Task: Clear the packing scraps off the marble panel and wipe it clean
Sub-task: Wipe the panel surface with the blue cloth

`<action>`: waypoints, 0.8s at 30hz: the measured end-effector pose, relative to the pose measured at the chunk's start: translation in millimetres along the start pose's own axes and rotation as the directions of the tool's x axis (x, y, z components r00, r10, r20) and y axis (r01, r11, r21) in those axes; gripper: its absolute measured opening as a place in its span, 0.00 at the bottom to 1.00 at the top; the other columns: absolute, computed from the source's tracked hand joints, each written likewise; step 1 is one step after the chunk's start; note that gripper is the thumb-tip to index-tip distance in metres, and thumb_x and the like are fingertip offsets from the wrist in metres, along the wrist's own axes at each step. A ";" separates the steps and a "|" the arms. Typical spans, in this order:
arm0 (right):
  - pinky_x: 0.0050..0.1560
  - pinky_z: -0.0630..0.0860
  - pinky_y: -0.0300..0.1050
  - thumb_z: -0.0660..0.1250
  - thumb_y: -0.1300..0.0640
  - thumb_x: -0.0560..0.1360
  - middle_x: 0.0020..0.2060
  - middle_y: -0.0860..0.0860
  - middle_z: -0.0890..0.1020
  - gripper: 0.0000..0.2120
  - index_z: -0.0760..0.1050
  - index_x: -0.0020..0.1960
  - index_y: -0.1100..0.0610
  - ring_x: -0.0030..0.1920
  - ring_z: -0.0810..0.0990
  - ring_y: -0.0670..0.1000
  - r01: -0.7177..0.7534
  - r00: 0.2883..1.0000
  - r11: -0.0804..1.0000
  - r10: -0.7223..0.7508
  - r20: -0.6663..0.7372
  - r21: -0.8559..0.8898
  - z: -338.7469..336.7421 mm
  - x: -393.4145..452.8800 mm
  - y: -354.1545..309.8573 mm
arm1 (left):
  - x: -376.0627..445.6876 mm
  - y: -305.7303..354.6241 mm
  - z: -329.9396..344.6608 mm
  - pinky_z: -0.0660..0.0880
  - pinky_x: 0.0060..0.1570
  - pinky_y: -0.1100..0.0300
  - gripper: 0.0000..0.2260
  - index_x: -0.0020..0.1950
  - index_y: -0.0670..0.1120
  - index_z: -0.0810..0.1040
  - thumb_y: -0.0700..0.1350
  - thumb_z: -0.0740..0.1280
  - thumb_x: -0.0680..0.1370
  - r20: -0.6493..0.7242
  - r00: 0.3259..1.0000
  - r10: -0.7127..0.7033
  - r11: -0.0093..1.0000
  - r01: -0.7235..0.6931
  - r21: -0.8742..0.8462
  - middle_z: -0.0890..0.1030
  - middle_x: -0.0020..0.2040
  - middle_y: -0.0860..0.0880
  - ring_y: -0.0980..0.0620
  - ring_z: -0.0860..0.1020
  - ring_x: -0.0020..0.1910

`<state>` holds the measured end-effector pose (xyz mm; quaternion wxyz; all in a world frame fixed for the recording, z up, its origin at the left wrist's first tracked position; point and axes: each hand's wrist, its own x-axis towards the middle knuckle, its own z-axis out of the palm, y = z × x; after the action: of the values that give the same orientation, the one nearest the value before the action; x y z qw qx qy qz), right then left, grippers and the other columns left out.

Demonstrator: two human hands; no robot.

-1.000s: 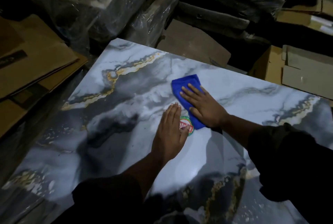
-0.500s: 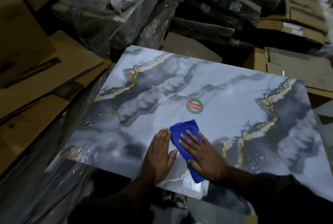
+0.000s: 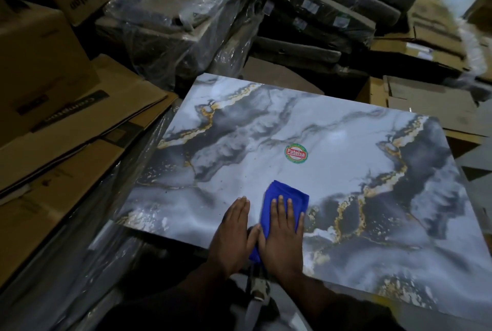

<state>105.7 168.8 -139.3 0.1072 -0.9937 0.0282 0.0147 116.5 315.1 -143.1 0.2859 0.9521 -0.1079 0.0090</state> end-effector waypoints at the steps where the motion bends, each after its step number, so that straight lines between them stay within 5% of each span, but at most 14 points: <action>1: 0.78 0.54 0.67 0.52 0.41 0.80 0.81 0.57 0.56 0.35 0.56 0.81 0.60 0.82 0.52 0.58 -0.050 0.999 0.999 0.050 -0.017 0.006 0.3 3.8 -7.9 | 2.4 0.1 -1.3 0.48 0.78 0.65 0.31 0.81 0.43 0.62 0.60 0.50 0.83 0.003 1.000 -0.009 1.000 0.009 -0.014 0.62 0.81 0.48 0.55 0.56 0.81; 7: 0.78 0.49 0.68 0.51 0.44 0.80 0.81 0.60 0.54 0.36 0.52 0.82 0.63 0.82 0.48 0.61 -0.223 0.975 0.975 0.223 -0.022 0.015 5.8 51.6 -37.0 | 40.3 -10.8 0.8 0.56 0.79 0.58 0.29 0.78 0.42 0.68 0.60 0.51 0.85 -0.044 0.998 -0.052 0.998 0.050 -0.039 0.67 0.79 0.47 0.52 0.62 0.80; 16: 0.78 0.48 0.68 0.48 0.40 0.80 0.81 0.60 0.57 0.37 0.53 0.82 0.62 0.82 0.49 0.60 -0.153 0.985 0.986 0.147 -0.086 -0.062 8.7 179.1 -39.5 | 139.2 -42.2 -13.4 0.52 0.81 0.55 0.34 0.82 0.45 0.62 0.63 0.42 0.82 0.076 0.997 -0.019 0.997 0.013 0.074 0.61 0.82 0.47 0.52 0.54 0.82; 21: 0.78 0.47 0.67 0.51 0.39 0.79 0.81 0.60 0.58 0.39 0.52 0.82 0.62 0.82 0.51 0.60 -0.219 0.972 0.974 0.213 -0.100 -0.059 6.0 269.9 -37.4 | 206.6 -49.6 -12.3 0.50 0.80 0.58 0.34 0.80 0.43 0.64 0.63 0.48 0.82 0.043 0.999 -0.012 1.000 0.011 0.025 0.63 0.81 0.46 0.50 0.56 0.82; 24: 0.78 0.47 0.67 0.50 0.38 0.80 0.81 0.59 0.55 0.39 0.49 0.82 0.61 0.82 0.49 0.60 -0.216 0.975 0.974 0.212 -0.069 -0.066 1.7 317.3 -33.5 | 234.8 -59.1 -8.3 0.59 0.79 0.53 0.32 0.78 0.41 0.67 0.61 0.52 0.83 -0.024 1.000 0.011 0.998 -0.010 0.062 0.68 0.79 0.45 0.48 0.62 0.80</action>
<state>424.3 185.1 -145.0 0.0677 -0.9881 0.1379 -0.0035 358.5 320.7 -149.7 0.2577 0.9597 -0.1089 0.0256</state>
